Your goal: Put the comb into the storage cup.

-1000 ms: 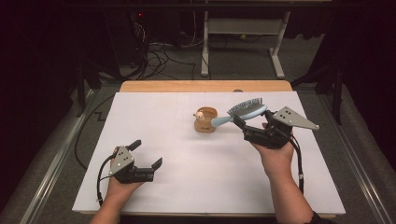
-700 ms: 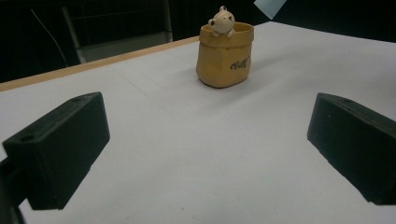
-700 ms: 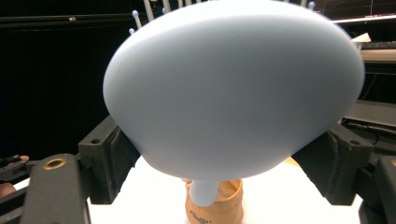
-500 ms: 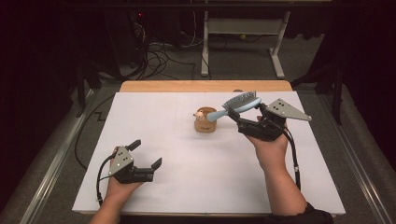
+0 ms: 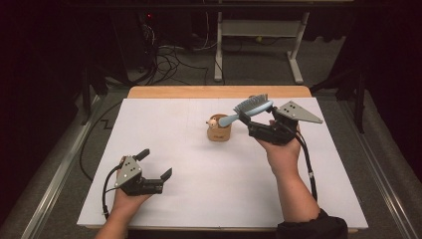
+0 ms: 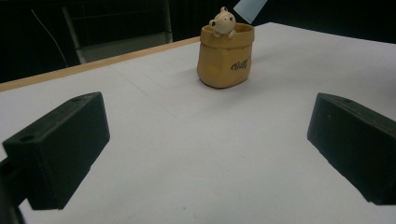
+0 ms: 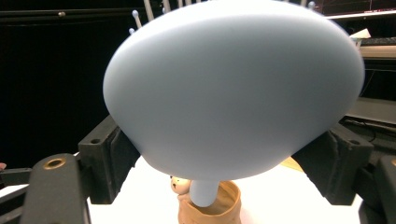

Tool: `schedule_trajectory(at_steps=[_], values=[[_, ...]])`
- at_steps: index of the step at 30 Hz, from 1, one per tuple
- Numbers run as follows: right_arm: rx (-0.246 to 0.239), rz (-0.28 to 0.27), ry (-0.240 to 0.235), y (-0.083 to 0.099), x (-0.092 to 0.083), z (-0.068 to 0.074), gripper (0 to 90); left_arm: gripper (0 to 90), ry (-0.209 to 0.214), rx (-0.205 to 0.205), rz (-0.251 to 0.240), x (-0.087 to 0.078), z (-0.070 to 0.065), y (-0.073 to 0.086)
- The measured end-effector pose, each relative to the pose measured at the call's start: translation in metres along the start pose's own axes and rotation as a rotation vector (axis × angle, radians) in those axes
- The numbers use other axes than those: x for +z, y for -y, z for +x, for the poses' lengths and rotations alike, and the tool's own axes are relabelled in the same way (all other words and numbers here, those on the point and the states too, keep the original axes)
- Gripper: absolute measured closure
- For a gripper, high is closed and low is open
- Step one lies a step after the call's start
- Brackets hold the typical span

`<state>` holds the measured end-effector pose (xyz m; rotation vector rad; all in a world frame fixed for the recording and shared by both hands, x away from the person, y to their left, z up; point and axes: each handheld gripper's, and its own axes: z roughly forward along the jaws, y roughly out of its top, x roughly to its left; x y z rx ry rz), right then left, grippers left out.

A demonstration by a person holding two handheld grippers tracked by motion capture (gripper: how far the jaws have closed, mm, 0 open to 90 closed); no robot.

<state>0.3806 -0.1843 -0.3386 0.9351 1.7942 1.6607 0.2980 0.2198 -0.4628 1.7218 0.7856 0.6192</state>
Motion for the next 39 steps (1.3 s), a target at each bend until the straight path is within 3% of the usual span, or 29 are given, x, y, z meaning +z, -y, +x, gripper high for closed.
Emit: schedule_trajectory(at_steps=[39], values=[[0.004, 0.042, 0.028, 0.001, 0.027, -0.009, 20.7, 0.0, -0.004, 0.009, 0.006, 0.001, 0.001, 0.001]])
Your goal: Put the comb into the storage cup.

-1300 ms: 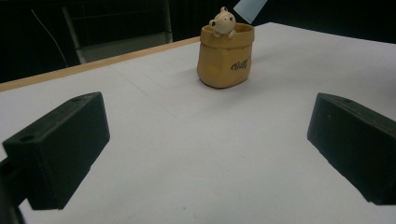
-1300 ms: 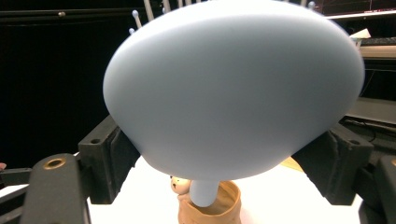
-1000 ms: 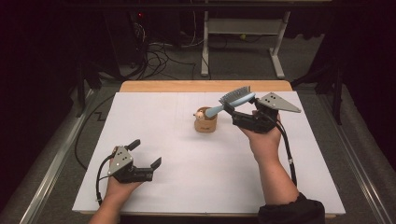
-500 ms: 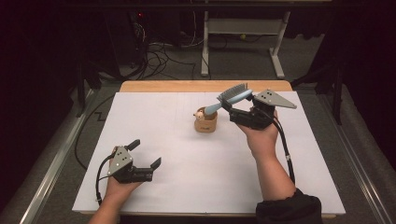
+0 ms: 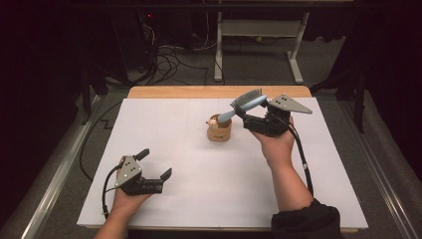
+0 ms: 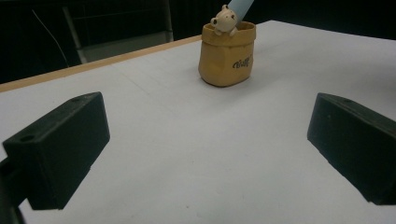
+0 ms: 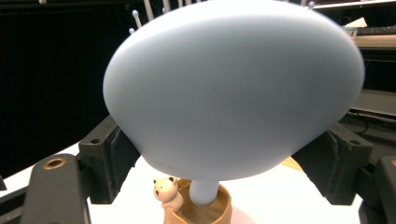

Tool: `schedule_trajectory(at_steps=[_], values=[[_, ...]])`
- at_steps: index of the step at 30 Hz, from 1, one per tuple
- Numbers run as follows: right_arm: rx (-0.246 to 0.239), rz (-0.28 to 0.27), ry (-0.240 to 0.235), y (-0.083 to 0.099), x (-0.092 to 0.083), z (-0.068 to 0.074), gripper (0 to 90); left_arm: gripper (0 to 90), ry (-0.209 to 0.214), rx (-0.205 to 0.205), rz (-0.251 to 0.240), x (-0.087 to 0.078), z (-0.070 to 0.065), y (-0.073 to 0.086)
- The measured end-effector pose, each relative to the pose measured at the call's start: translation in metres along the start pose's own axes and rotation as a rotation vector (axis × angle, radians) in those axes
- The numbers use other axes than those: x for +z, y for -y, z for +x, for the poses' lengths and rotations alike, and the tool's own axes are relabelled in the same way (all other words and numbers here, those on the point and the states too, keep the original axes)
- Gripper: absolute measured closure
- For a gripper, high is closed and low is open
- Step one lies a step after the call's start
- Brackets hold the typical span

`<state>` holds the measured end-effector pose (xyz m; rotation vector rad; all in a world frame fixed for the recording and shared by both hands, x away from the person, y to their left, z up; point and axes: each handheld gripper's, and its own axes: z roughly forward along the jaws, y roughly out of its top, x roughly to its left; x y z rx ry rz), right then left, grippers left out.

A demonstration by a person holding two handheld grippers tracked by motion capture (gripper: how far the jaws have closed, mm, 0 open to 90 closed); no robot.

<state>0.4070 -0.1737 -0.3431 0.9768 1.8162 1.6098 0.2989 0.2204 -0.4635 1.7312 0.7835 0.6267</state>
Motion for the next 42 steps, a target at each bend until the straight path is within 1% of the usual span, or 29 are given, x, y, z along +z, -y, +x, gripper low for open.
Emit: schedule_trajectory(at_steps=[9, 15, 18, 26, 42], values=[[0.006, 0.018, -0.002, 0.005, 0.007, 0.001, 20.7, 0.0, -0.002, 0.003, 0.000, -0.001, 0.001, 0.000], [0.000, 0.039, -0.001, 0.010, 0.014, 0.000, 20.7, 0.0, -0.004, -0.001, -0.003, -0.001, 0.001, 0.000], [0.008, 0.045, 0.000, 0.012, 0.017, 0.000, 20.7, 0.0, -0.006, -0.002, -0.002, 0.000, 0.001, 0.000], [0.011, 0.066, -0.002, 0.017, 0.025, 0.001, 20.7, 0.0, -0.008, 0.000, -0.004, 0.000, 0.002, 0.000], [0.022, 0.090, -0.011, 0.025, 0.036, 0.000, 20.7, 0.0, -0.007, 0.000, 0.004, 0.001, 0.002, 0.001]])
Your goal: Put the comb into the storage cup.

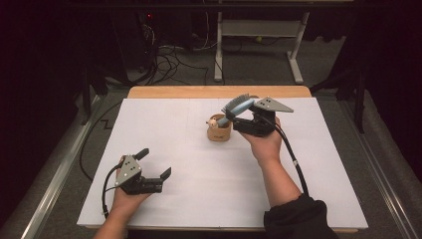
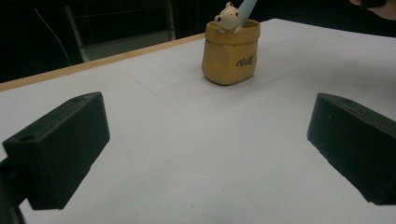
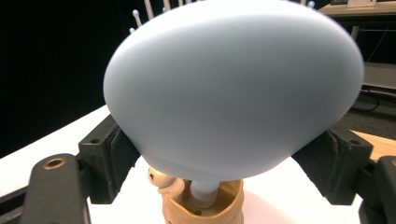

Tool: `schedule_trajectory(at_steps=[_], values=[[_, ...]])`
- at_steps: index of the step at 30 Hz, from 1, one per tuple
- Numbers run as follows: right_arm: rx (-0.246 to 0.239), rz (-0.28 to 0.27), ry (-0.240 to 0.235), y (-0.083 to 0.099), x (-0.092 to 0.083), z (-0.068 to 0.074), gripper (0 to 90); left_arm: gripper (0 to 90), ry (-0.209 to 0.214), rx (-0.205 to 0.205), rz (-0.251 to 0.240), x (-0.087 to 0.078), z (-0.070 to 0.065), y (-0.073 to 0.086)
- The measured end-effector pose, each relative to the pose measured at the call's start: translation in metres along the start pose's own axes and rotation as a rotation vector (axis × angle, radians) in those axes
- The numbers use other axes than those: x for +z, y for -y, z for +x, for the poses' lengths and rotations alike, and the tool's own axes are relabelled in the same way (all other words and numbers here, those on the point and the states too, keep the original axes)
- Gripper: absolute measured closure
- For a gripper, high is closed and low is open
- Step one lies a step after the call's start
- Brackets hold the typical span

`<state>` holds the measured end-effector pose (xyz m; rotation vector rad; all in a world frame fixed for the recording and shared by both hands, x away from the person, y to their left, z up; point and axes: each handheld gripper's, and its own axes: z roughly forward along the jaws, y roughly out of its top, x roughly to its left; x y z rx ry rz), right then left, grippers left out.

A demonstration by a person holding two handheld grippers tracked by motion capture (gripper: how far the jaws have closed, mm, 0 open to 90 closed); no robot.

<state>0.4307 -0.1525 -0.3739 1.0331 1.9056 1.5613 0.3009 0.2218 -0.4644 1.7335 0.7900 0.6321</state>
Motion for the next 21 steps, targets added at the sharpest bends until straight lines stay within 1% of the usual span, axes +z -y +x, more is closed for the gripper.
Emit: schedule_trajectory(at_steps=[17, 21], values=[[0.008, 0.021, -0.005, 0.0057, 0.0070, 0.0007, 20.6, 0.0, -0.002, 0.000, 0.002, -0.0002, -0.0003, 0.0000], [0.010, 0.018, -0.003, 0.0064, 0.0081, 0.0001, 20.6, 0.0, -0.001, 0.000, 0.002, -0.0003, -0.0002, -0.0001]])
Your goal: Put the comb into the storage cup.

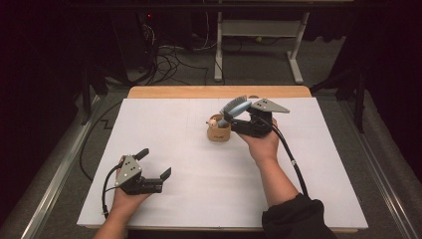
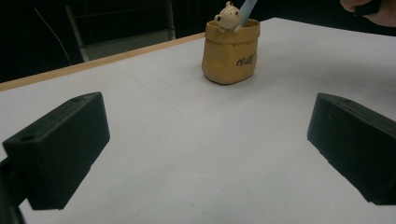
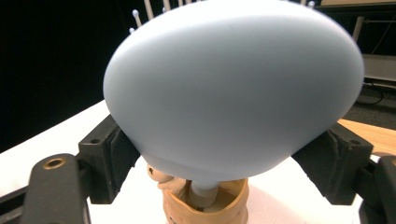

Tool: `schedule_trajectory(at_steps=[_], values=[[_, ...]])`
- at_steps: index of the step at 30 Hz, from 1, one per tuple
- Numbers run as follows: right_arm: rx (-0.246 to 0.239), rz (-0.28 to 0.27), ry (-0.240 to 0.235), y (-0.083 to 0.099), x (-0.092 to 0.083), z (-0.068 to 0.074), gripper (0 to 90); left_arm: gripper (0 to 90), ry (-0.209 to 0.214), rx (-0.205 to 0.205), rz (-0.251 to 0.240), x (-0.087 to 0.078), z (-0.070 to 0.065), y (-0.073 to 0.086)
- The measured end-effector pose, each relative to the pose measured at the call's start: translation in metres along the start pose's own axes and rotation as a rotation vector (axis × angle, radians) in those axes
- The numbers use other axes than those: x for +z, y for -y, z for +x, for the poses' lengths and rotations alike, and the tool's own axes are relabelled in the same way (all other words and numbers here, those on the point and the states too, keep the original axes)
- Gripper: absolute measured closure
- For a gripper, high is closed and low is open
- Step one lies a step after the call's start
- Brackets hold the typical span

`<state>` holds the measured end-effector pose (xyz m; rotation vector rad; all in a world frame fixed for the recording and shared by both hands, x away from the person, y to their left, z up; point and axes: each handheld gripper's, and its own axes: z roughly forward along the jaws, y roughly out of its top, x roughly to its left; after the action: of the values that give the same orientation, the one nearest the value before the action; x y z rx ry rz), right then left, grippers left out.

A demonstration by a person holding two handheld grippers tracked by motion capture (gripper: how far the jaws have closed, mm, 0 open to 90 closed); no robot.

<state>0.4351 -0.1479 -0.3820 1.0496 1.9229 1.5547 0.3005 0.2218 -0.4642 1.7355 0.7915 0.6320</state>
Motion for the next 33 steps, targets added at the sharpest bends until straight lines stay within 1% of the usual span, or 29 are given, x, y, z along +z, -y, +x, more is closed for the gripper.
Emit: schedule_trajectory(at_steps=[2, 9, 16, 24, 33], values=[[0.002, 0.000, -0.001, 0.000, 0.000, 0.000, 20.6, 0.0, 0.000, -0.001, 0.000, 0.000, 0.000, 0.000], [0.031, 0.003, -0.002, 0.000, 0.000, -0.004, 20.4, 0.0, 0.002, -0.001, 0.001, 0.000, -0.001, 0.000], [0.032, 0.003, 0.006, 0.000, 0.000, -0.003, 20.1, 0.1, 0.003, 0.000, 0.001, 0.000, -0.001, 0.000], [0.058, 0.018, 0.003, 0.001, -0.002, -0.007, 19.8, 0.1, 0.008, 0.001, 0.004, 0.001, -0.001, 0.000], [0.074, 0.032, 0.013, 0.003, -0.005, -0.011, 18.7, 0.1, 0.010, 0.008, 0.012, 0.001, -0.002, 0.000]])
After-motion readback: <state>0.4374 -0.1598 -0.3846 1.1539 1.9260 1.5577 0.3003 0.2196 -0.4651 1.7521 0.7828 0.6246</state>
